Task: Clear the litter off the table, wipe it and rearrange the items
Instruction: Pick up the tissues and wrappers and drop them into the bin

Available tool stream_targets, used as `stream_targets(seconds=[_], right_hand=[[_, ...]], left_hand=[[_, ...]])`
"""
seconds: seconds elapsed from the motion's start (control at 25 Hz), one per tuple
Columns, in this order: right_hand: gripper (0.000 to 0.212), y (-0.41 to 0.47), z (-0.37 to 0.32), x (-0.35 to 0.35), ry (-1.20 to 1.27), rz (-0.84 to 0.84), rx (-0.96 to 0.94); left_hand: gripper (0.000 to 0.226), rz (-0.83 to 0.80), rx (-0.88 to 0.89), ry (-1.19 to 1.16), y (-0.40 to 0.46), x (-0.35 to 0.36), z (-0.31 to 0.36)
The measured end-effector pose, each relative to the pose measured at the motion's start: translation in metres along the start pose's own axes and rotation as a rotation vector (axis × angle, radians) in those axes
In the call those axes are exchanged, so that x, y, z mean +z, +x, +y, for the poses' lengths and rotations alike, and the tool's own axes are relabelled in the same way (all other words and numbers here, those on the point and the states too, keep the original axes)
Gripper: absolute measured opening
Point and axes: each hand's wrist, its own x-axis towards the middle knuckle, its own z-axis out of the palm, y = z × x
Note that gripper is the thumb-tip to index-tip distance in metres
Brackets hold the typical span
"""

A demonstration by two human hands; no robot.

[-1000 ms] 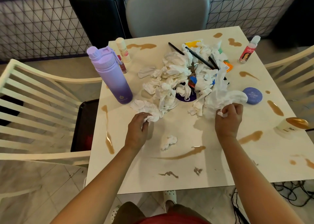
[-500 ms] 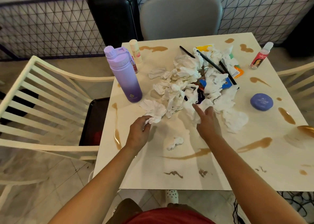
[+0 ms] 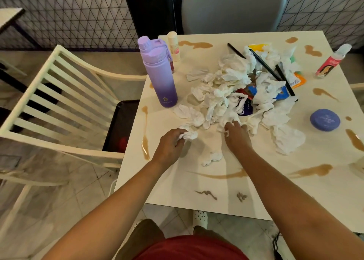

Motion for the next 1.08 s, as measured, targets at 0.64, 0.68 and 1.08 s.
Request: stream_targets(seconds=[0.64, 0.68, 1.08], right_hand=[[0.009, -0.060, -0.151, -0.045, 0.763, 0.630, -0.435], [0.008, -0.064, -0.166, -0.039, 0.774, 0.594, -0.441], [0.007, -0.123, -0.384, 0.061, 0.828, 0.092, -0.477]], left_hand=[[0.016, 0.321, 0.009, -0.508, -0.030, -0.089, 0.000], [0.015, 0.362, -0.020, -0.554, -0.035, -0.101, -0.007], [0.023, 0.668, -0.499, -0.893, -0.139, -0.242, -0.179]])
